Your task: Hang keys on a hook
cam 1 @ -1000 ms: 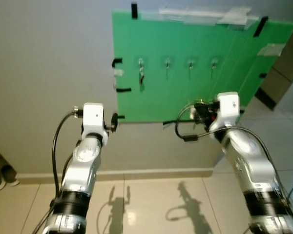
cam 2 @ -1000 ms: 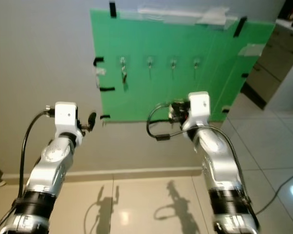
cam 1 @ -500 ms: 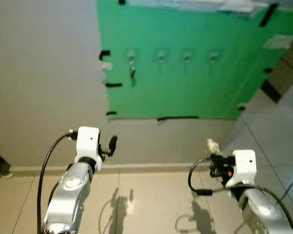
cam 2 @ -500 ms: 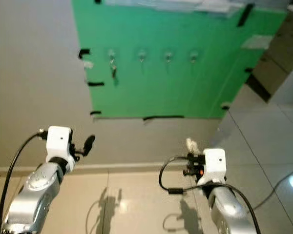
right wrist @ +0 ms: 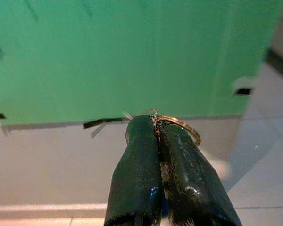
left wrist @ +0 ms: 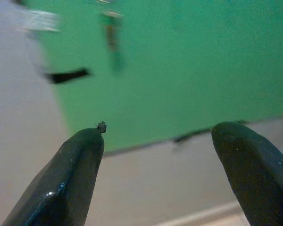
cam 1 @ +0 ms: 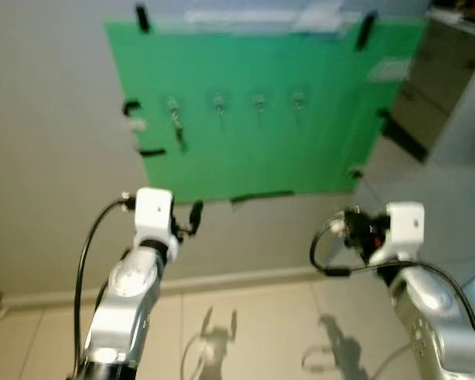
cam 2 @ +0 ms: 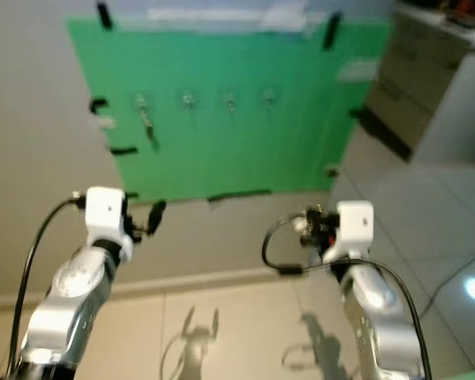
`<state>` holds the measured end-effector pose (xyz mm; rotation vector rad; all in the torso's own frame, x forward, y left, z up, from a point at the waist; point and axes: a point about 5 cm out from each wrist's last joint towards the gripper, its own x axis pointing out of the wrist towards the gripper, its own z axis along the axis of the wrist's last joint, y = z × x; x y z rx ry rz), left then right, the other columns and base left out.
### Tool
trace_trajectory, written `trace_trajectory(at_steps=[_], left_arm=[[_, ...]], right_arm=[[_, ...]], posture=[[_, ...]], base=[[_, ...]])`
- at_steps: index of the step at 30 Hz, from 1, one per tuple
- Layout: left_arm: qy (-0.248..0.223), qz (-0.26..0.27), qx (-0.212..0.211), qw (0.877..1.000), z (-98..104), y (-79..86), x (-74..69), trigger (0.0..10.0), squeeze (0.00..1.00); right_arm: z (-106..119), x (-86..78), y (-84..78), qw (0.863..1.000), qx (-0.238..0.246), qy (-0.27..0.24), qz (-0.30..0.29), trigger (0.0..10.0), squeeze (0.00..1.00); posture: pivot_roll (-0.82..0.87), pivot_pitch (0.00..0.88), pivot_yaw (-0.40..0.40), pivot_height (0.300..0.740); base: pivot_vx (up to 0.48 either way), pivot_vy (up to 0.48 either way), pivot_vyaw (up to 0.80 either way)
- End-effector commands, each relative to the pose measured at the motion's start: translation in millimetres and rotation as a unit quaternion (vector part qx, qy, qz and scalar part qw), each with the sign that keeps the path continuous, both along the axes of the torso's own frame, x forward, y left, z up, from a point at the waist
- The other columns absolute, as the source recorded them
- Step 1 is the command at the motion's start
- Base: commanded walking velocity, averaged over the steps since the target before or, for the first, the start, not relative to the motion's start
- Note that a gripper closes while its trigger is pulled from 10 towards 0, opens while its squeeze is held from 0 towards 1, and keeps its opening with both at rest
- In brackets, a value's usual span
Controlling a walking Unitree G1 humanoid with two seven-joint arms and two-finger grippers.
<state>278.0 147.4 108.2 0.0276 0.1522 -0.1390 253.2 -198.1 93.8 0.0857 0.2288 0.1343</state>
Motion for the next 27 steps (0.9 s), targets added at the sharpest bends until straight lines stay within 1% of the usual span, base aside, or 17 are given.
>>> trace_trajectory(at_steps=[1, 3, 5, 7, 8, 9, 10, 11, 13, 15, 18, 19, 21, 22, 23, 26, 27], left_arm=[[0.003, 0.019, 0.012, 1.000, -1.6, 11.1, 1.1, 10.0, 0.00], [0.005, 0.022, 0.003, 1.000, -1.8, 10.3, 1.4, 10.0, 0.00], [0.008, 0.022, 0.005, 1.000, -3.0, 9.1, 0.3, 10.0, 0.00], [0.007, 0.023, -0.002, 1.000, -3.6, 6.8, -0.4, 10.0, 0.00], [0.008, 0.025, 0.005, 1.000, -4.1, 6.2, -0.6, 10.0, 0.00], [0.010, 0.031, -0.017, 0.999, -4.7, 5.4, -0.7, 10.0, 0.00], [0.010, 0.031, -0.017, 0.999, -4.7, 5.4, -0.7, 10.0, 0.00], [0.005, 0.024, -0.020, 0.999, -2.5, 4.1, -0.1, 10.0, 0.00], [0.000, 0.020, -0.016, 1.000, -0.8, 2.9, 0.1, 10.0, 0.00], [-0.002, 0.019, -0.017, 1.000, -0.1, 2.1, 0.1, 10.0, 0.00], [-0.004, 0.024, -0.022, 0.999, 0.8, 2.3, 2.0, 10.0, 0.00], [-0.006, 0.025, -0.024, 0.999, 1.9, 1.6, 4.1, 10.0, 0.00], [-0.010, 0.019, -0.025, 0.999, 3.7, -1.6, 9.2, 10.0, 0.00], [-0.012, 0.012, -0.023, 1.000, 5.2, -4.0, 13.2, 10.0, 0.00], [-0.012, 0.012, -0.023, 1.000, 5.2, -4.0, 13.2, 10.0, 0.00], [-0.017, -0.004, -0.024, 1.000, 12.9, -11.3, 26.2, 10.0, 0.00], [-0.029, -0.005, -0.032, 0.999, 20.1, -14.3, 31.6, 10.0, 0.00]], right_arm=[[6.5, 6.3, 12.2, 1.000, 0.014, -0.017, 0.018, 0.0, 0.00], [3.6, 8.3, 16.0, 0.999, 0.016, -0.014, 0.025, 0.0, 0.00], [6.3, 11.7, 18.3, 0.999, 0.019, -0.019, 0.031, 0.0, 0.00], [12.8, 16.4, 22.1, 0.998, 0.017, -0.028, 0.049, 0.0, 0.00], [16.0, 18.1, 23.9, 0.998, 0.015, -0.032, 0.061, 0.0, 0.00], [22.1, 20.5, 26.8, 0.996, 0.013, -0.038, 0.081, 0.0, 0.00], [22.1, 20.5, 26.8, 0.996, 0.013, -0.038, 0.081, 0.0, 0.00], [32.3, 23.2, 30.1, 0.993, 0.013, -0.053, 0.106, 0.0, 0.00], [43.0, 25.5, 35.7, 0.988, 0.013, -0.067, 0.140, 0.0, 0.00], [59.4, 26.8, 45.9, 0.977, 0.007, -0.082, 0.198, 0.0, 0.00], [76.8, 26.9, 53.1, 0.961, -0.002, -0.095, 0.258, 0.0, 0.00], [83.5, 28.0, 55.7, 0.954, -0.007, -0.099, 0.282, 0.0, 0.00], [92.2, 31.9, 59.1, 0.944, -0.019, -0.104, 0.312, 0.0, 0.00], [95.6, 36.8, 60.4, 0.942, -0.025, -0.106, 0.318, 0.0, 0.00], [95.6, 36.8, 60.4, 0.942, -0.025, -0.106, 0.318, 0.0, 0.00], [103.6, 55.5, 61.0, 0.943, -0.034, -0.109, 0.314, 0.0, 0.00], [107.3, 65.8, 62.1, 0.945, -0.032, -0.114, 0.306, 0.0, 0.00]], posture=[[-0.01, 0.000, -0.001, 0.740], [-0.01, 0.000, 0.009, 0.740], [-0.01, 0.000, 0.011, 0.740], [-0.01, 0.000, 0.014, 0.740], [-0.01, 0.000, 0.014, 0.740], [-0.01, 0.000, 0.015, 0.740], [-0.01, 0.000, 0.015, 0.740], [-0.01, 0.000, 0.016, 0.740], [-0.02, 0.000, 0.019, 0.740], [-0.02, 0.000, 0.019, 0.740], [-0.02, 0.000, 0.011, 0.740], [-0.02, 0.000, 0.008, 0.740], [-0.02, 0.000, 0.006, 0.740], [-0.02, 0.000, 0.003, 0.740], [-0.02, 0.000, 0.003, 0.740], [-0.01, 0.000, -0.020, 0.740], [0.00, 0.000, -0.031, 0.740]], base=[[0.480, 0.000, 0.00], [0.476, 0.000, 0.00], [0.450, 0.000, 0.00], [0.000, 0.439, 0.00], [0.000, 0.458, 0.00], [0.000, 0.480, 0.00], [0.000, 0.480, 0.00], [0.000, 0.000, 0.00], [0.000, 0.000, 0.00], [0.000, 0.000, 0.00], [0.000, 0.000, 0.00], [0.000, 0.000, 0.00], [0.000, 0.000, 0.00], [0.000, 0.000, 0.00], [0.000, 0.000, 0.00], [0.000, 0.000, 0.00], [0.000, 0.000, 0.00]])
